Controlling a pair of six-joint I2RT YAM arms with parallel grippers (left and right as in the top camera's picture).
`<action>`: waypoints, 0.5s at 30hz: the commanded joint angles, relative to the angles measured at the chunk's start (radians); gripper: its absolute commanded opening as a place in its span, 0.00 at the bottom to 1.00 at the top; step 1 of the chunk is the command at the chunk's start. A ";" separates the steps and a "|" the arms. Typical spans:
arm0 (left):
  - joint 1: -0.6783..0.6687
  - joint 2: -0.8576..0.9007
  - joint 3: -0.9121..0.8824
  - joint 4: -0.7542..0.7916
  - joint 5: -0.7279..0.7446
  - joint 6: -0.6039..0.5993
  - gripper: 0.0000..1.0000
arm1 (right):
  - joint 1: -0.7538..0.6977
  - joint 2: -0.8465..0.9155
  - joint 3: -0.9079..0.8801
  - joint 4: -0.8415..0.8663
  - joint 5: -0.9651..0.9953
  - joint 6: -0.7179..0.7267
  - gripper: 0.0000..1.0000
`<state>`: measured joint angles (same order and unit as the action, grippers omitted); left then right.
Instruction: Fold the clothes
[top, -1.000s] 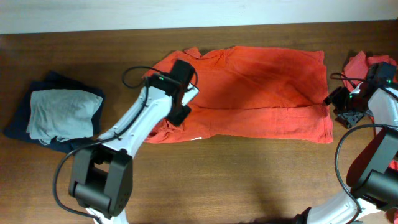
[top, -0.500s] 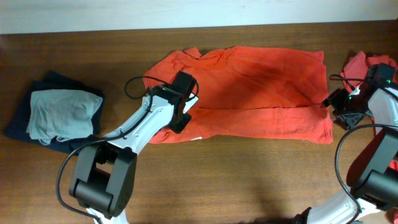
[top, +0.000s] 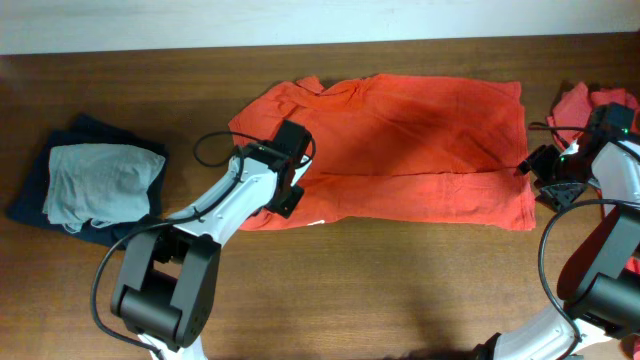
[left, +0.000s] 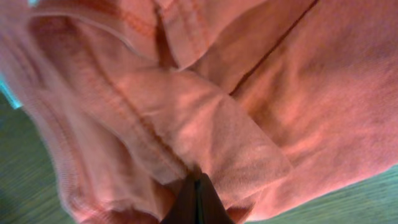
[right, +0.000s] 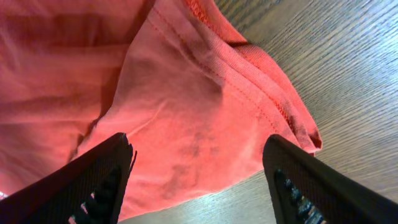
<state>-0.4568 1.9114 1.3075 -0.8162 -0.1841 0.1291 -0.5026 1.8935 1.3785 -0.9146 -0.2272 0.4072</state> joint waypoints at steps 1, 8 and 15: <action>0.005 -0.012 0.100 -0.035 -0.079 -0.011 0.01 | -0.002 -0.021 0.015 -0.006 -0.005 -0.010 0.70; 0.039 -0.012 0.204 -0.039 -0.153 0.048 0.00 | -0.002 -0.021 0.015 -0.017 -0.005 -0.010 0.70; 0.121 -0.004 0.204 0.044 -0.142 0.099 0.00 | -0.002 -0.021 0.015 -0.025 -0.005 -0.010 0.70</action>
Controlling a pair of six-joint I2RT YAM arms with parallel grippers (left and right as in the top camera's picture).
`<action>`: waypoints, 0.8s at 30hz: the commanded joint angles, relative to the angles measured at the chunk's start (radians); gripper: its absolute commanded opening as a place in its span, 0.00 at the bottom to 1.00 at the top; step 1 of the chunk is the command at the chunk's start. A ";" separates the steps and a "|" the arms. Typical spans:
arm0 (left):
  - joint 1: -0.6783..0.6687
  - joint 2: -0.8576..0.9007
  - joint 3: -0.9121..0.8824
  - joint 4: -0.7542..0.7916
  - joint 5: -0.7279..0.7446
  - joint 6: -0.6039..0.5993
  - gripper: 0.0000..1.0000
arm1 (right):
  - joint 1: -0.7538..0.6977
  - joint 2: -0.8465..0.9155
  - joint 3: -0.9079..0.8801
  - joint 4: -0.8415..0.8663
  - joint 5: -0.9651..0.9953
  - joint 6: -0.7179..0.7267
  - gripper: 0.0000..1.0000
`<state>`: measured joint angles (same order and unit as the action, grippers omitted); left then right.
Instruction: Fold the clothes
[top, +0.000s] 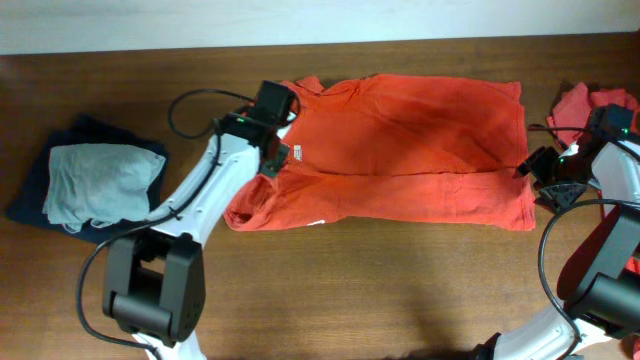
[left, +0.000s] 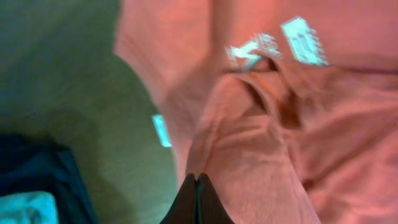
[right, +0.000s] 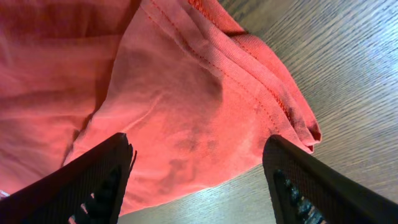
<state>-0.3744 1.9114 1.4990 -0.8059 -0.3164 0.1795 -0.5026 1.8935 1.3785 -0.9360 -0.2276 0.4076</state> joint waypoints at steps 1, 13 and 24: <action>0.047 -0.004 0.013 0.048 0.002 0.060 0.00 | -0.002 -0.021 0.015 -0.003 -0.005 -0.011 0.69; 0.089 0.059 0.013 0.182 0.039 0.107 0.04 | -0.002 -0.021 0.015 -0.011 -0.005 -0.011 0.70; 0.090 0.063 0.092 0.106 -0.189 0.048 0.67 | -0.002 -0.021 0.015 -0.034 -0.005 -0.019 0.69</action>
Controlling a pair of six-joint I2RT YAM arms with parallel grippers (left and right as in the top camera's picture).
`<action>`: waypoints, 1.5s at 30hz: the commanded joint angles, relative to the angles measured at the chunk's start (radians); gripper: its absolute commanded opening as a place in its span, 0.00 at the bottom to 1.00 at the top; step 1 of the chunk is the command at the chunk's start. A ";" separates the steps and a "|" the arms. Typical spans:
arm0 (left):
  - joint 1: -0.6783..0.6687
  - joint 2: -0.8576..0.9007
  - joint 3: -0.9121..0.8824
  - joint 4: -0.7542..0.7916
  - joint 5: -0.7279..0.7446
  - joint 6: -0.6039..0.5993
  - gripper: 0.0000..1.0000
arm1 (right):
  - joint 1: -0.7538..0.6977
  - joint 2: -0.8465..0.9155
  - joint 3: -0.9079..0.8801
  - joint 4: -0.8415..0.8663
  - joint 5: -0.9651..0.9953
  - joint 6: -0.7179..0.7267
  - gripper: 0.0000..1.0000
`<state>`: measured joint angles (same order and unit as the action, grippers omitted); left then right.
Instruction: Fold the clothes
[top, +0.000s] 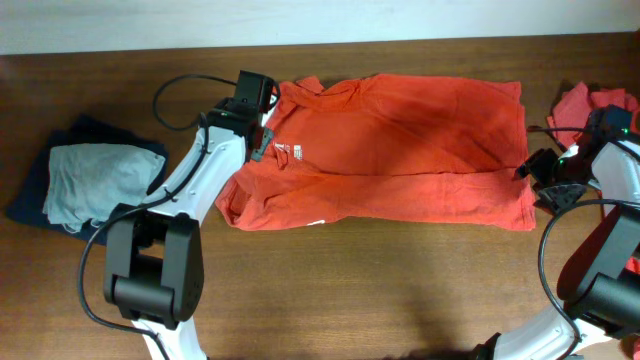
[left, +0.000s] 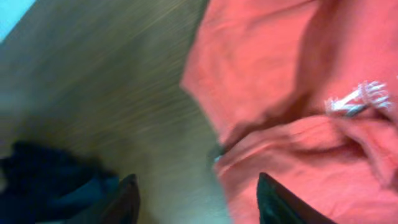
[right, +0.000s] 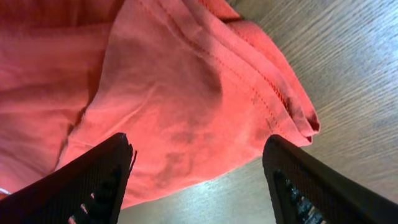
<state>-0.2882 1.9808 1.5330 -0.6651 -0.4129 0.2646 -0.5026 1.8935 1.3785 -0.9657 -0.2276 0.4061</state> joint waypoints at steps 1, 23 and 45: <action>0.003 -0.011 0.080 -0.080 -0.087 -0.067 0.69 | -0.002 -0.021 0.015 -0.009 -0.005 -0.030 0.70; 0.076 -0.012 -0.121 -0.240 0.431 -0.488 0.67 | -0.002 -0.021 0.015 -0.060 -0.005 -0.103 0.70; 0.080 -0.012 -0.122 0.026 0.402 -0.229 0.27 | -0.002 -0.021 0.015 -0.067 -0.005 -0.103 0.70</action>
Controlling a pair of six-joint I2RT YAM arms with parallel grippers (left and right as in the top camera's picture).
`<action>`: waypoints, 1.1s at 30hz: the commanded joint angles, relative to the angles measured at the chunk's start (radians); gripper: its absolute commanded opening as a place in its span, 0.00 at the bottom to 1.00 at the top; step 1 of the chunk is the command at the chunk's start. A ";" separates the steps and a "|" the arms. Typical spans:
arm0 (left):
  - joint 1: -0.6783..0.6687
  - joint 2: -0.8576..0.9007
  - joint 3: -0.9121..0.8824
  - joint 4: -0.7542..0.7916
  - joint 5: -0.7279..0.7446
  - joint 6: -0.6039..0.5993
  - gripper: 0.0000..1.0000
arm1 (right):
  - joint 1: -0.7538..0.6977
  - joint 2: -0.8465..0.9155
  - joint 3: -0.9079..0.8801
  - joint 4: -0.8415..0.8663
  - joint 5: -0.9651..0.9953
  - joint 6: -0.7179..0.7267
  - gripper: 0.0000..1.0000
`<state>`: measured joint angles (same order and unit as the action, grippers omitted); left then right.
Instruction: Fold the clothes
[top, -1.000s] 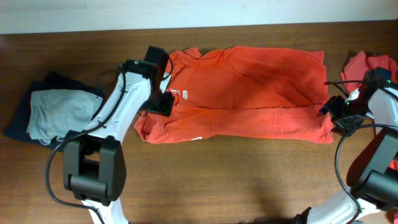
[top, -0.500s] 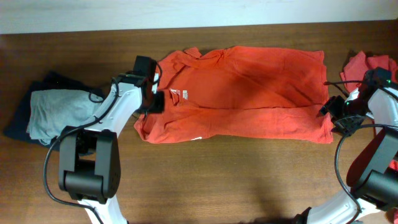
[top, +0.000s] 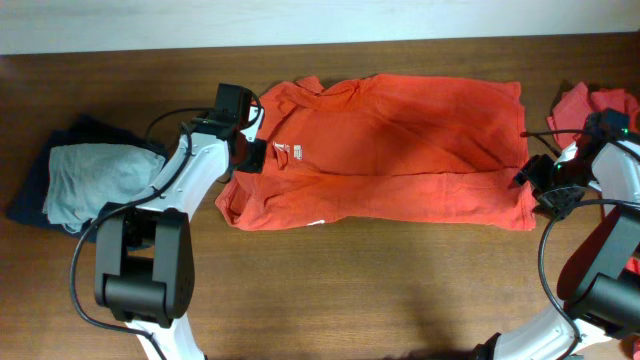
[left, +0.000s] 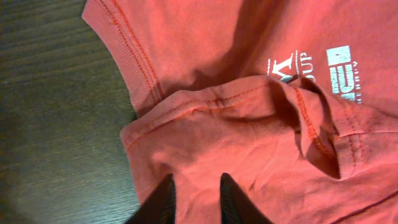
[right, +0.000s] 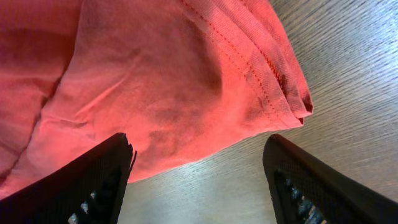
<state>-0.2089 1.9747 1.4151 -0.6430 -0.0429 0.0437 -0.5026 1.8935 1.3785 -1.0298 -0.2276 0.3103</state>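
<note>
An orange T-shirt (top: 400, 140) lies spread across the table, its lower part folded up along a crease. My left gripper (top: 250, 152) is over the shirt's left end, by the white printed label (left: 339, 74). Its black fingers (left: 163, 200) stand a little apart above the sleeve fabric (left: 205, 143), holding nothing; the gripper (left: 196, 202) is open. My right gripper (top: 540, 182) hovers at the shirt's lower right corner (right: 292, 106). It (right: 199, 186) is wide open over bare wood, with the hem just ahead of it.
A folded grey garment (top: 100, 180) lies on a dark navy one (top: 40, 190) at the left of the wooden table (top: 350, 280). More red cloth (top: 580, 100) sits at the right edge behind the right arm.
The left gripper has moved a little left and toward the front along the shirt's left end, and its jaws stand closer together than before. The right gripper has shifted slightly, with more table under it.
The left gripper was first shut in bunched cloth at the shirt's lower left. Then it was higher up, still shut, and the left end lay spread with the label showing. After that it stood open near the collar. The right gripper stayed open by the right hem throughout.
</note>
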 joint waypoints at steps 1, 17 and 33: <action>0.001 -0.006 -0.004 0.014 0.060 -0.006 0.27 | -0.002 -0.021 0.015 -0.003 -0.005 -0.008 0.70; -0.021 0.072 -0.005 0.076 0.343 0.041 0.28 | -0.002 -0.021 0.015 -0.003 -0.005 -0.008 0.70; -0.057 0.121 0.038 0.352 0.479 -0.029 0.19 | -0.002 -0.021 0.015 -0.004 -0.005 -0.008 0.70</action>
<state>-0.2699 2.0815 1.4143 -0.3130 0.3527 0.0521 -0.5026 1.8935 1.3785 -1.0325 -0.2276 0.3099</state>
